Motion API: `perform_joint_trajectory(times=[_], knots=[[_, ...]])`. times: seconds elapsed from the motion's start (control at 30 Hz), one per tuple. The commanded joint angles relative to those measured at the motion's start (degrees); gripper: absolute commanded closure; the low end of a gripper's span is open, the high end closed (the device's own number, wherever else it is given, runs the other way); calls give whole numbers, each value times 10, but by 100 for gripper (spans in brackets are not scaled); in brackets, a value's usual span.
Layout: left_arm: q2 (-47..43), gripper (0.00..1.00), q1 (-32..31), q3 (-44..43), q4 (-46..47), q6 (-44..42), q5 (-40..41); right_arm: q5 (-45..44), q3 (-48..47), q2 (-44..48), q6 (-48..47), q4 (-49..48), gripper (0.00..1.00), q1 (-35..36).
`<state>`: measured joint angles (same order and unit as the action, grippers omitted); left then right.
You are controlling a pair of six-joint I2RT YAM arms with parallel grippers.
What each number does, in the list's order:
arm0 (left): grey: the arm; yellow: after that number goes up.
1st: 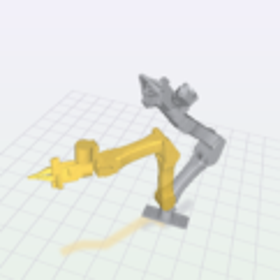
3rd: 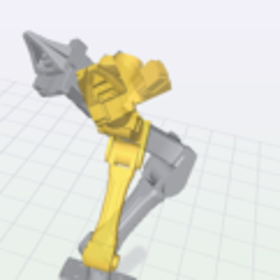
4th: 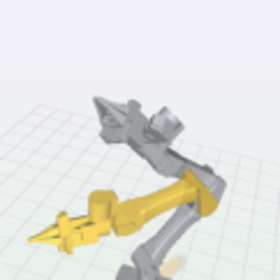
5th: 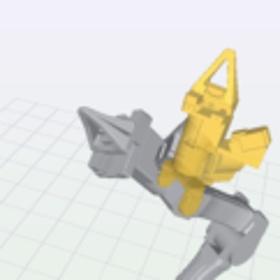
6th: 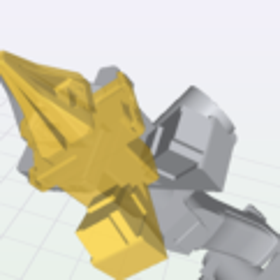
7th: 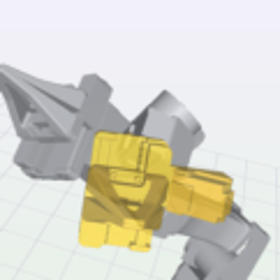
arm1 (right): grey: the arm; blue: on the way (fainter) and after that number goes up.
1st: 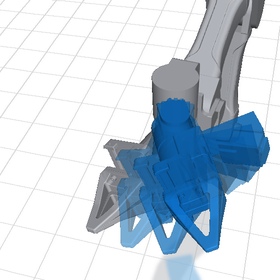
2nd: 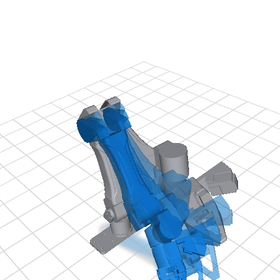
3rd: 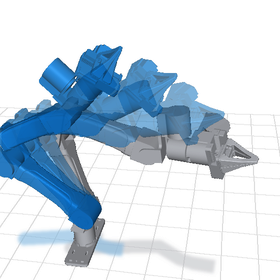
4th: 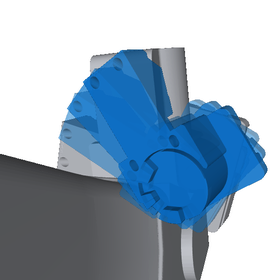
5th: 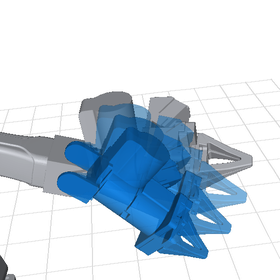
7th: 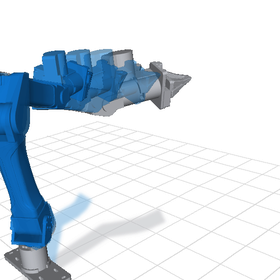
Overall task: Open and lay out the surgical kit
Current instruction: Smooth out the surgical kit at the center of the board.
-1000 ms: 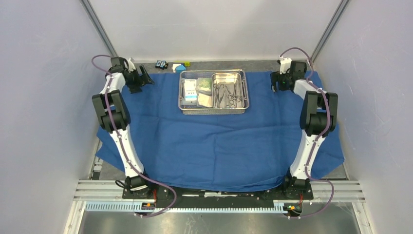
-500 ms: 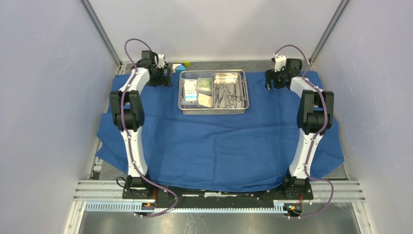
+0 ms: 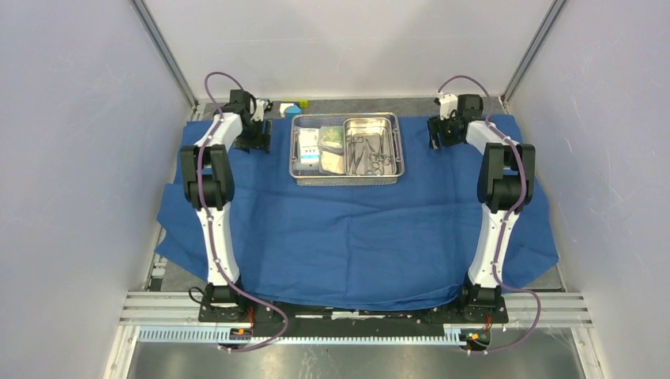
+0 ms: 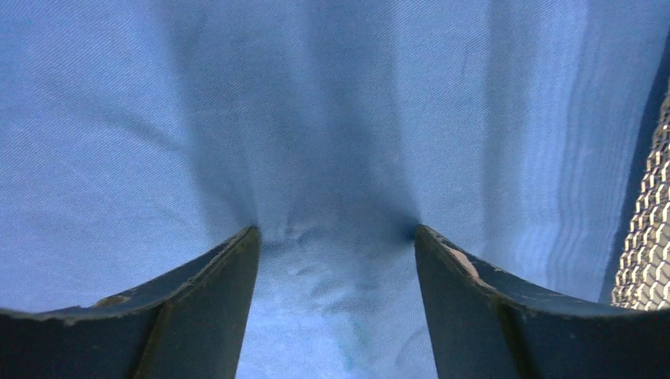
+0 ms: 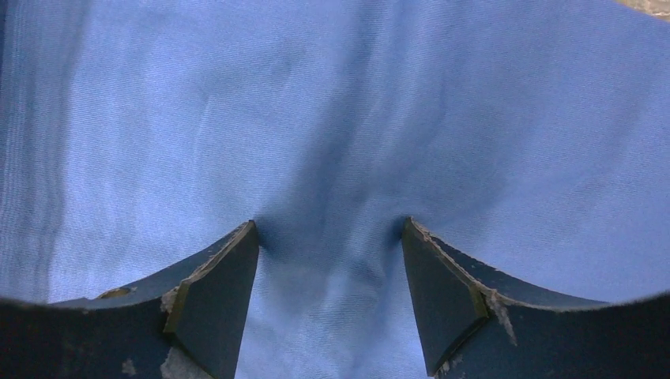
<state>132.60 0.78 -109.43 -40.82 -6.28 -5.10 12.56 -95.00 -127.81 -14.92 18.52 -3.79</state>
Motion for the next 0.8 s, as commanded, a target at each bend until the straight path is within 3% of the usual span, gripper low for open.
perform_joint_trajectory(times=[0.0,0.27,0.4,0.47,0.6,0.67,0.77], knots=[[23,28,-1,19,-31,-23,-9,-14,-6,-40,-17,45,31,-1],[39,60,-1,13,-46,-26,-33,-15,-17,-54,-26,55,58,-1],[51,88,-1,-8,-61,-25,-44,-16,-25,-61,-25,57,70,-1],[54,97,-1,-17,-66,-23,-45,-18,-31,-63,-24,57,74,-2],[53,98,-1,-33,-67,-15,-50,-28,-45,-64,-22,58,87,-2],[53,98,-1,-45,-68,-2,-57,-37,-54,-66,-18,58,98,-2],[57,98,11,-67,-68,31,-80,-51,-63,-66,-4,52,100,-2]])
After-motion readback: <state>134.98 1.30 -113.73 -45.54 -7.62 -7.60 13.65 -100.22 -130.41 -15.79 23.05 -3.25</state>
